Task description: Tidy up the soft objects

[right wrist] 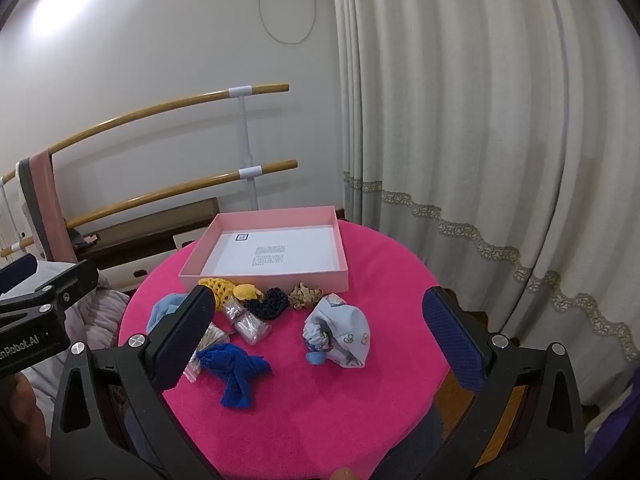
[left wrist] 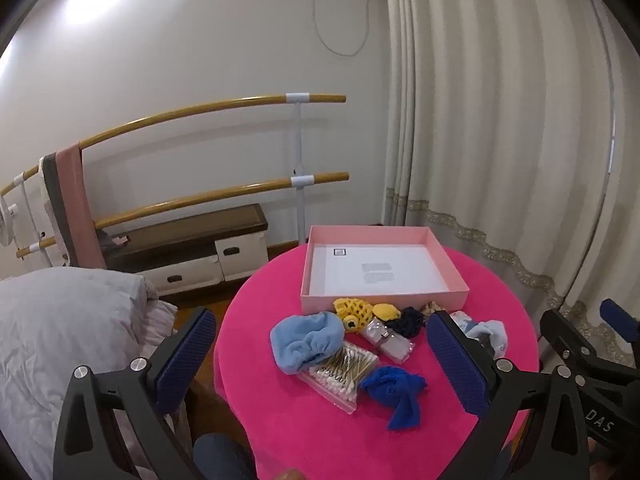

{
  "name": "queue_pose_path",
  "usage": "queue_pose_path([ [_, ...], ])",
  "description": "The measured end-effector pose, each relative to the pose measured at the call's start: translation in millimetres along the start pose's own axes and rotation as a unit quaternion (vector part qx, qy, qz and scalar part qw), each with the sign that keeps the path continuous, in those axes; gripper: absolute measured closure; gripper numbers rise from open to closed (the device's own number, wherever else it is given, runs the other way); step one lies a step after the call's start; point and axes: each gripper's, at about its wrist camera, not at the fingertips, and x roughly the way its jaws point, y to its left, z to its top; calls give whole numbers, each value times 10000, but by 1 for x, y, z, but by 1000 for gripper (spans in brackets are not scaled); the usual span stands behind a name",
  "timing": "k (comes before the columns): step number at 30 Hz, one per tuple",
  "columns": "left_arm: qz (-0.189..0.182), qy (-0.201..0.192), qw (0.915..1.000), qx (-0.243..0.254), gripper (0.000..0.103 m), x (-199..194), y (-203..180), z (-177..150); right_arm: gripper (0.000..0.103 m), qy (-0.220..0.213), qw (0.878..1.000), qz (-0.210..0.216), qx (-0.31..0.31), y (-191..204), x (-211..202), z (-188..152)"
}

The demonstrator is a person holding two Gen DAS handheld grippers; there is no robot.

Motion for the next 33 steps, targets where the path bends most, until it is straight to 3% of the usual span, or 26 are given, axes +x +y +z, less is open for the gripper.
queue_pose_path([
  [4,153,34,9998,131,0,-1,-6,-4,0,7,10000,0,14,0,0,1],
  [7,272,330,9990,134,0,12,-8,-12,0,17,10000,1,30,-1,1,1],
  [12,-148,828,9962,-207,0,34,5,-9,0,9,10000,-42,-23,2,0,5],
  [17,-576,685,9953,-370,0,35,23,-15,0,-2,10000,-56,33,-2,-1,2],
  [21,-415,399,9974,-432,0,25,34,-24,0,-1,10000,-60,25,-1,-1,2],
  [27,-20,21,10000,-37,0,2,29,-41,0,-7,10000,-68,23,-1,-2,3],
  [33,-6,-99,9999,96,0,-18,15,-61,0,-25,10000,-93,21,-1,-1,3],
])
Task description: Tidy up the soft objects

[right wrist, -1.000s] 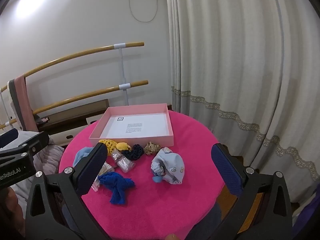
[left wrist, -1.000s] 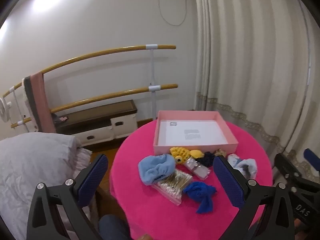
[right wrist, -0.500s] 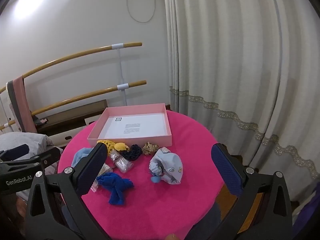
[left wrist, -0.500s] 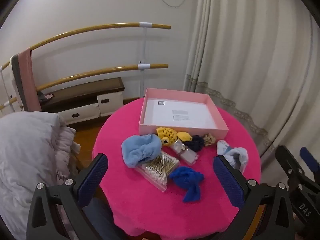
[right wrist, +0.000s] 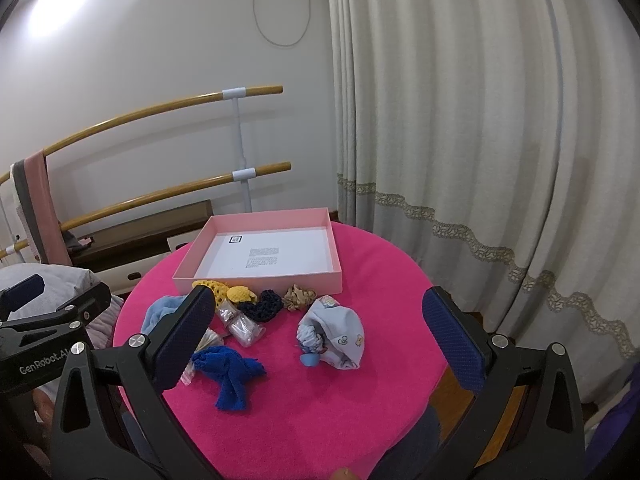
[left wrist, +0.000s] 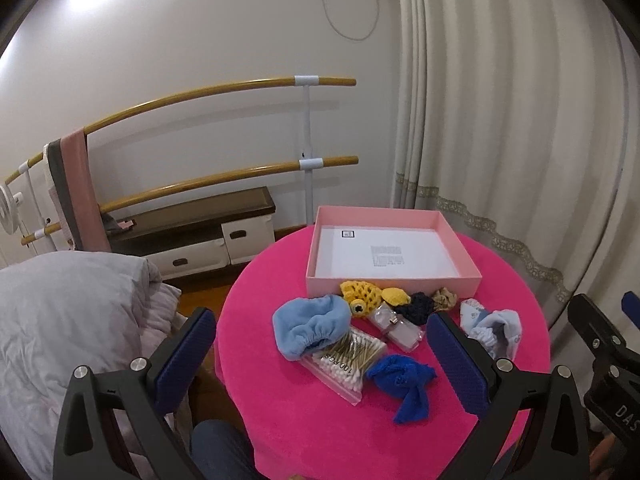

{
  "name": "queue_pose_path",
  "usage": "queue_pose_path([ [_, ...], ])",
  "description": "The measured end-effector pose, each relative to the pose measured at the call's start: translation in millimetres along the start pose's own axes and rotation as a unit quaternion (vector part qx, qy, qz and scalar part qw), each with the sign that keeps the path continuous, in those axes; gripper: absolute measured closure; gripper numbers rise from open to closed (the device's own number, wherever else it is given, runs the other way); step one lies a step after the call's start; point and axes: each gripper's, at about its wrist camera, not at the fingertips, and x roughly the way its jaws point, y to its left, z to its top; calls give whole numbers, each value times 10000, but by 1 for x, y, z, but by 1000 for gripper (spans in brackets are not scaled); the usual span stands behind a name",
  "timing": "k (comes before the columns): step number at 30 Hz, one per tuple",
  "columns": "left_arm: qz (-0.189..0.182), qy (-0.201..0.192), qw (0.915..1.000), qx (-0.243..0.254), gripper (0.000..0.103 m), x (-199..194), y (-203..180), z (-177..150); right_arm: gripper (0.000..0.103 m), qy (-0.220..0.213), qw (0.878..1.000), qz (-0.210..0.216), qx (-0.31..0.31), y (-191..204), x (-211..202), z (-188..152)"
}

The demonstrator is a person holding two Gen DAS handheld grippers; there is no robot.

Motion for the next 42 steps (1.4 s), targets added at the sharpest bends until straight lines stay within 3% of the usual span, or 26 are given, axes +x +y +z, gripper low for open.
queue_pose_path([
  [8,16,2,10000,-43,0,16,6,-4,0,-6,10000,0,-3,0,0,0],
  [24,33,-310,9995,-53,0,-5,18,-14,0,-82,9999,42,-43,0,1,3],
  [35,109,-375,9992,-47,0,-6,-2,30,0,-120,9999,46,-64,2,0,1],
  [42,121,-398,9991,-103,0,-6,-6,32,0,-214,9997,71,-113,4,-3,0],
])
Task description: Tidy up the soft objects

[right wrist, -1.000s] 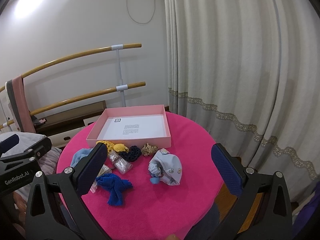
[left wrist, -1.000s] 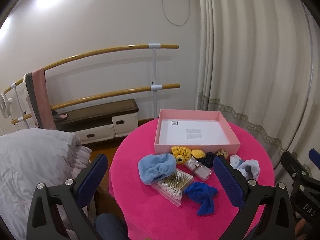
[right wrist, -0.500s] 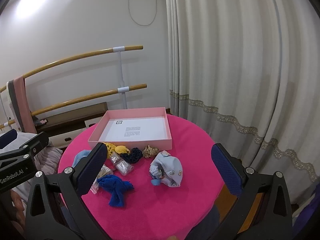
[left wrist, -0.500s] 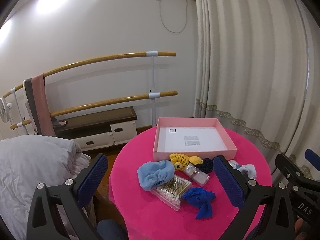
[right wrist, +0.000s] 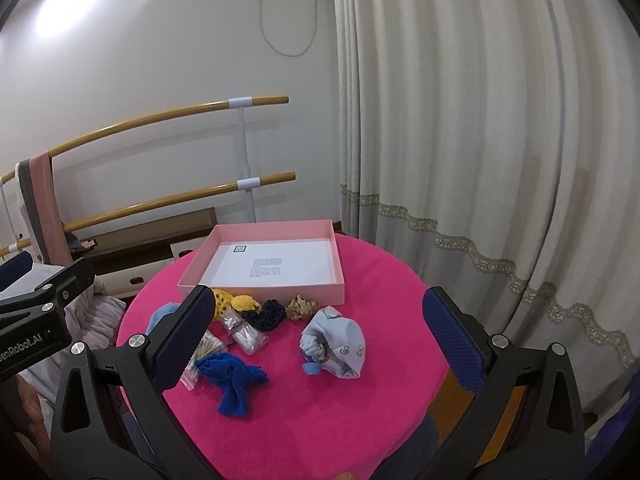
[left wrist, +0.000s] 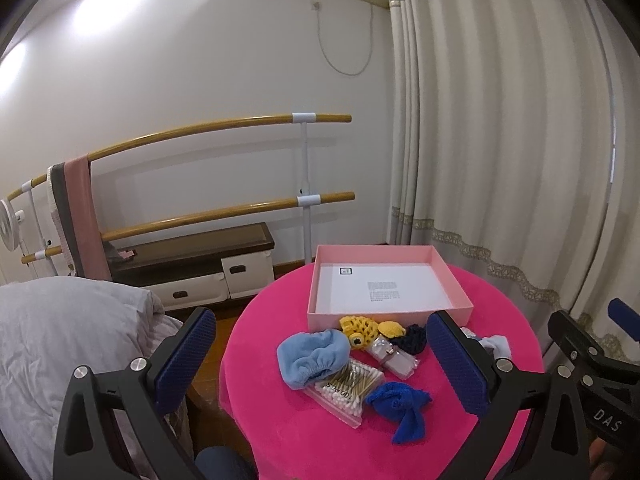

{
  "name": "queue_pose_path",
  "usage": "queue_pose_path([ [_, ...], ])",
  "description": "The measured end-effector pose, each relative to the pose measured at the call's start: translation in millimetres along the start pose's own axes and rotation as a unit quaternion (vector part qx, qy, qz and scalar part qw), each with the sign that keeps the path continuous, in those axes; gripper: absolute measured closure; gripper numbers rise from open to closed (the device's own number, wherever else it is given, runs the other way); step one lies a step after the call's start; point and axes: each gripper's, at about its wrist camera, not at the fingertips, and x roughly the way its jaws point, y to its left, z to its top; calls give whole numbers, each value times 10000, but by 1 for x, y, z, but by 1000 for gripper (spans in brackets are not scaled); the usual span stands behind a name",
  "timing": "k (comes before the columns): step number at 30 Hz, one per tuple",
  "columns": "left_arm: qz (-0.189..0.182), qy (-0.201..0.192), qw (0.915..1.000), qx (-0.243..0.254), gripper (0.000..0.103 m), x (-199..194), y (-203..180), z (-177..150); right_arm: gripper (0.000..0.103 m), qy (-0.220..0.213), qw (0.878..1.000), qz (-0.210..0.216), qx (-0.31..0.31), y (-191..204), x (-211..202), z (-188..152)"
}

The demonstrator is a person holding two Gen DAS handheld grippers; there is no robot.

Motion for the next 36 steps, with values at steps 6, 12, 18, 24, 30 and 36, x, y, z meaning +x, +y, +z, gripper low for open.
queue_pose_path([
  [6,-11,-4,10000,-9,0,4,-5,-2,0,-24,10000,14,-38,2,-3,0],
  [12,-29,-10,10000,-21,0,8,-5,-4,0,-7,10000,17,-48,2,-1,0],
  [18,-13,-7,10000,-20,0,14,-3,-8,0,80,10000,9,-54,2,7,-4],
  [24,44,301,9995,-48,0,41,2,-17,0,373,9993,-69,-31,-5,30,-13],
  [30,23,647,9979,-40,0,71,0,-24,0,698,9974,-156,-14,-12,56,-27],
  [36,-59,955,9954,-5,0,103,1,-35,0,1020,9946,-190,21,-17,80,-43],
])
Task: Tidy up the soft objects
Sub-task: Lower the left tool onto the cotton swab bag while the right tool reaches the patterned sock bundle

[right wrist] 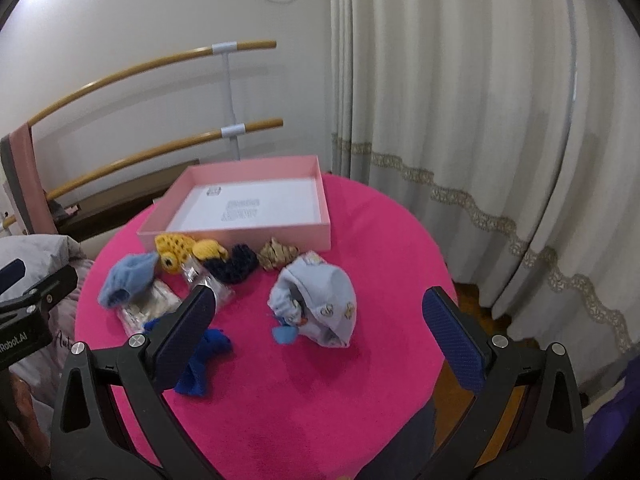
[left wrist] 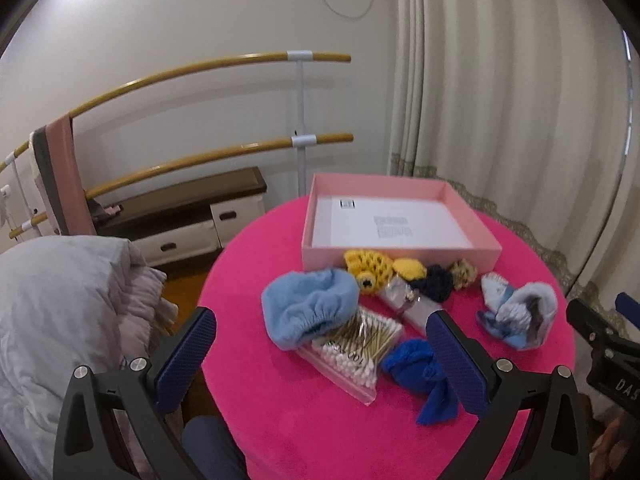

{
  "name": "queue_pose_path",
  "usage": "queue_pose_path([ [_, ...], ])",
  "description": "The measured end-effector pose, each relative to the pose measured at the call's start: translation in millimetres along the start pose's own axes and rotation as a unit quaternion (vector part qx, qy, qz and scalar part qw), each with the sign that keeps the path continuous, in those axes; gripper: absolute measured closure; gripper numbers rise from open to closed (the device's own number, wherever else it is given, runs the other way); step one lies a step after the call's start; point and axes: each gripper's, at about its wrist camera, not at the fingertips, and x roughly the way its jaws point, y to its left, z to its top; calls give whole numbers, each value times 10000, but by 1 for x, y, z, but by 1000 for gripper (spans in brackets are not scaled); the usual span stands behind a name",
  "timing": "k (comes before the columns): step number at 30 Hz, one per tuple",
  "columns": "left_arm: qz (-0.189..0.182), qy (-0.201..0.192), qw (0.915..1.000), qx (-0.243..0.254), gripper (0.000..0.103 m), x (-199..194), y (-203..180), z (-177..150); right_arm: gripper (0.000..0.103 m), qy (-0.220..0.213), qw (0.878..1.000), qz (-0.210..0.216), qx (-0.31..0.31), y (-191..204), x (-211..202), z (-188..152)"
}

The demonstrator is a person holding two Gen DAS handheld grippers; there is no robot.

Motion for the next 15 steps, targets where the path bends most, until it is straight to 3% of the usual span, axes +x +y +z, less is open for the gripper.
queue_pose_path([
  [15,-15,773,9968,198,0,101,0,-24,0,571,9984,-5,-16,-3,50,-9],
])
